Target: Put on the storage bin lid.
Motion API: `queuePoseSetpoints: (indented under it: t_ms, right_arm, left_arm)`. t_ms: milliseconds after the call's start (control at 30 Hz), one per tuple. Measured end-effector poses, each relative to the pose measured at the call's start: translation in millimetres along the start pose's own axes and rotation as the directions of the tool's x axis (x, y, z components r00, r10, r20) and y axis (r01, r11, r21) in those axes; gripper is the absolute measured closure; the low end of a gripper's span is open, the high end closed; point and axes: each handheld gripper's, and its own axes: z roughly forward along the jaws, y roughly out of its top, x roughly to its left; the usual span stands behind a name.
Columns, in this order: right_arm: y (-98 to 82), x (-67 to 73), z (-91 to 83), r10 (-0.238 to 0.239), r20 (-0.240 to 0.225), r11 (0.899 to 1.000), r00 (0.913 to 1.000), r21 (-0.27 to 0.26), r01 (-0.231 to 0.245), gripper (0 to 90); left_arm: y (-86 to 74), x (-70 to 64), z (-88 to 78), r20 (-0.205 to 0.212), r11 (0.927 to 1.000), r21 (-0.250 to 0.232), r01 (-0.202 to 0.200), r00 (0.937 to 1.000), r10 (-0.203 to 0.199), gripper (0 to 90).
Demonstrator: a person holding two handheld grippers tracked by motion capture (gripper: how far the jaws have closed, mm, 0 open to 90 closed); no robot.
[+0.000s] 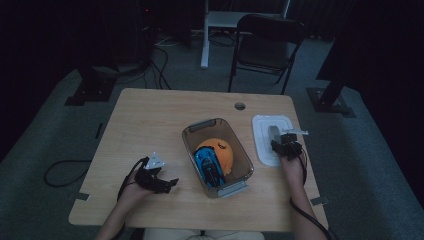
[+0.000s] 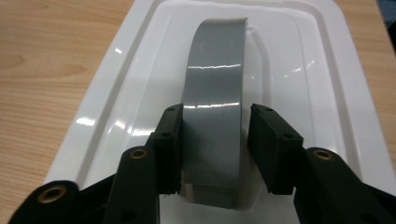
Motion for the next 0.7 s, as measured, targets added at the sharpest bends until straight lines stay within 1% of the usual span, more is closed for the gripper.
queuePoseSetpoints:
  t_ms: [33, 67, 167, 200, 300, 400, 500, 600, 633, 667, 700]
  right_arm:
    - [0.4, 0.0, -0.1, -0.001, -0.009, 1.0, 1.0, 0.002, 0.001, 61.6]
    - [1.3, 0.1, -0.5, 0.001, -0.018, 1.0, 0.9998, 0.006, -0.001, 65.9]
    - [2.2, 1.1, -0.8, -0.004, -0.011, 1.0, 0.9999, 0.014, 0.004, 66.6]
    - [2.5, 1.0, -1.1, -0.001, -0.015, 1.0, 0.9999, 0.017, 0.002, 66.8]
    - [2.0, 2.6, -6.7, 0.004, -0.033, 1.0, 0.9995, 0.003, -0.004, 67.1]
    - [1.6, 5.3, -15.6, 0.001, -0.049, 1.0, 0.9988, -0.016, -0.002, 67.1]
    - [2.1, 8.4, -26.0, -0.004, -0.05, 0.999, 0.9987, -0.034, 0.002, 67.2]
    - [4.0, 8.8, -37.6, 0.008, -0.055, 0.999, 0.9985, -0.053, -0.011, 67.2]
    - [4.9, 8.9, -42.3, 0.014, -0.055, 0.998, 0.9984, -0.062, -0.017, 67.2]
    - [4.9, 8.9, -42.3, 0.014, -0.055, 0.998, 0.9984, -0.062, -0.017, 67.2]
    - [5.8, 9.1, -47.4, 0.019, -0.056, 0.997, 0.9982, -0.071, -0.023, 67.2]
  left_arm:
    - [-0.9, 0.6, 0.1, -0.003, 1.0, 0.0, 0.003, 1.0, -0.003, 10.4]
    - [-1.8, 1.2, 0.3, -0.004, 1.0, 0.0, 0.005, 1.0, -0.005, 10.4]
    - [-3.4, 2.5, 0.8, -0.003, 1.0, 0.005, 0.008, 1.0, -0.008, 10.4]
    - [-4.5, 3.3, 1.2, -0.004, 0.9999, 0.009, 0.008, 1.0, -0.008, 10.4]
    - [-6.2, 4.1, 1.9, -0.001, 0.9999, 0.011, 0.012, 0.9999, -0.012, 10.4]
    - [-7.7, 4.5, 3.4, -0.002, 0.9998, 0.016, 0.01, 1.0, -0.01, 10.4]
    - [-8.8, 4.2, 4.8, -0.001, 0.9998, 0.017, 0.007, 1.0, -0.007, 10.4]
    - [-10.2, 4.6, 6.8, -0.007, 0.9997, 0.024, 0.005, 1.0, -0.005, 10.4]
    - [-10.6, 4.6, 6.8, -0.008, 0.9998, 0.02, 0.005, 1.0, -0.005, 10.4]
    - [-10.6, 4.6, 6.8, -0.008, 0.9998, 0.02, 0.005, 1.0, -0.005, 10.4]
    - [-11.1, 4.6, 6.9, -0.007, 0.9999, 0.016, 0.003, 1.0, -0.003, 10.4]
